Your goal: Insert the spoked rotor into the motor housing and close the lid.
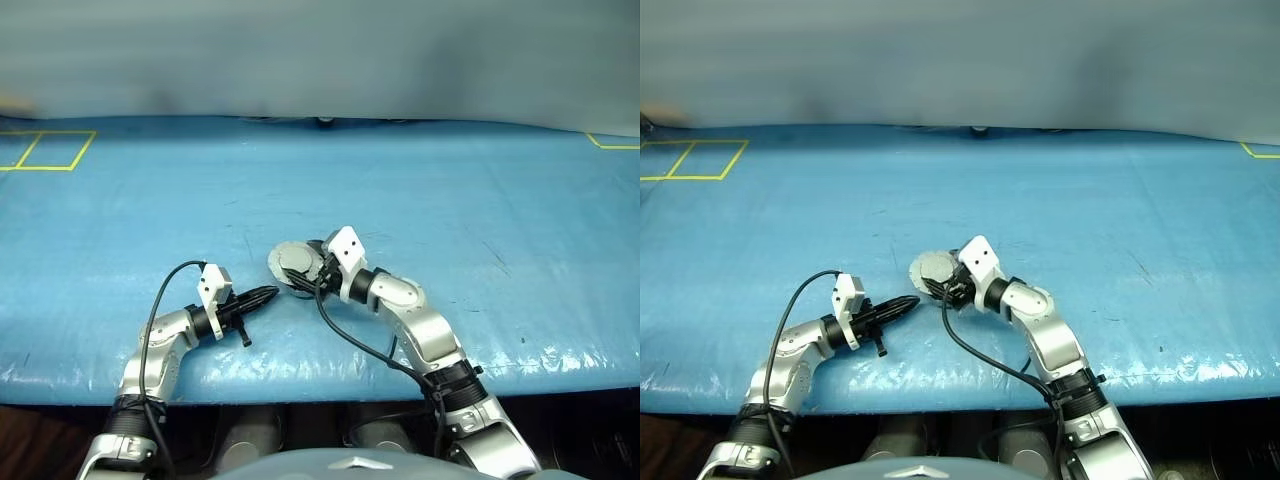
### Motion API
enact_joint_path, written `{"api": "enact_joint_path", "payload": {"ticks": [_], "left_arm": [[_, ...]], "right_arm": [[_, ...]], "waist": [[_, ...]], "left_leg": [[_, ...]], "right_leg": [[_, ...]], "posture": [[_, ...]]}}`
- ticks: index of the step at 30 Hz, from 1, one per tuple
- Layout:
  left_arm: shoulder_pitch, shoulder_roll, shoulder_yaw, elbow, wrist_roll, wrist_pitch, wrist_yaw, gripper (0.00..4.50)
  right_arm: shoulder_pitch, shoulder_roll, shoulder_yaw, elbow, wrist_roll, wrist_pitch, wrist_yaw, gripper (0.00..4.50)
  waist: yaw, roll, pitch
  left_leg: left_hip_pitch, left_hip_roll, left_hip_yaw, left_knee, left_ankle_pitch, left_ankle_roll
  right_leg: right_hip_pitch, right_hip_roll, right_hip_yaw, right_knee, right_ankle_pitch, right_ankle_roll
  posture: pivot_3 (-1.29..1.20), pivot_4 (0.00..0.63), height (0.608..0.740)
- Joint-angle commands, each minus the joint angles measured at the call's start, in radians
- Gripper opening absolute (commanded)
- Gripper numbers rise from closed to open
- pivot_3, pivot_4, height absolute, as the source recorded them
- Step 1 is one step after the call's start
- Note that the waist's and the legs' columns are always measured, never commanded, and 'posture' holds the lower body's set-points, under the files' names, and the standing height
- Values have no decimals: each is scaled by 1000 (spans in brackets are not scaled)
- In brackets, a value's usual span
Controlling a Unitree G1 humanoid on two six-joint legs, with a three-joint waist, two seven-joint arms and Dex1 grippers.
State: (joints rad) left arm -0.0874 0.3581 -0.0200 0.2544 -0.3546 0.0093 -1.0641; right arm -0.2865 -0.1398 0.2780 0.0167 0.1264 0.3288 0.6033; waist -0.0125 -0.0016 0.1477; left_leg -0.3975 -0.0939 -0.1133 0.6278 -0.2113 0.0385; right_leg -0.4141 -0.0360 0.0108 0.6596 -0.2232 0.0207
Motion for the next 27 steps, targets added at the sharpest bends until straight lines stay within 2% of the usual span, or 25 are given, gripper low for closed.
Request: {"api": "enact_joint_path", "payload": {"ticks": [1, 8, 9, 12, 18, 27], "left_arm": [[-4, 2, -1, -13, -1, -21, -6, 0], [-4, 3, 2, -13, 2, -23, -3, 0], [-3, 3, 3, -12, 2, -23, -3, 0], [0, 4, 4, -11, 2, -25, -2, 0], [1, 4, 4, -10, -1, -21, -2, 0], [-6, 2, -2, 1, 0, -17, -9, 0]], "right_arm": [[0, 9, -9, -2, 8, -7, -12, 4155], [8, 11, 10, 16, -5, 3, -21, 4155], [10, 11, 11, 18, -5, 4, -23, 3763], [14, 9, 11, 17, -1, 4, -21, 3047], [19, -11, 4, -44, 18, 29, -4, 3054], [-51, -112, -12, -115, 61, 110, 92, 3054]], "waist": [[0, 0, 0], [0, 0, 0], [0, 0, 0], [0, 0, 0], [1, 0, 0], [1, 0, 0]], "left_leg": [[0, 0, 0, 0, 0, 0], [0, 0, 0, 0, 0, 0], [0, 0, 0, 0, 0, 0], [1, 0, 0, 0, 0, 0], [1, 0, 0, 0, 0, 0], [0, 0, 0, 0, 0, 0]], "right_leg": [[0, 0, 0, 0, 0, 0], [0, 0, 0, 0, 0, 0], [0, 0, 0, 0, 0, 0], [0, 0, 0, 0, 0, 0], [0, 0, 0, 0, 0, 0], [0, 0, 0, 0, 0, 0]], "posture": [[0, 150, 740], [0, 150, 740], [0, 150, 740], [0, 150, 740], [0, 150, 740], [0, 150, 740]]}}
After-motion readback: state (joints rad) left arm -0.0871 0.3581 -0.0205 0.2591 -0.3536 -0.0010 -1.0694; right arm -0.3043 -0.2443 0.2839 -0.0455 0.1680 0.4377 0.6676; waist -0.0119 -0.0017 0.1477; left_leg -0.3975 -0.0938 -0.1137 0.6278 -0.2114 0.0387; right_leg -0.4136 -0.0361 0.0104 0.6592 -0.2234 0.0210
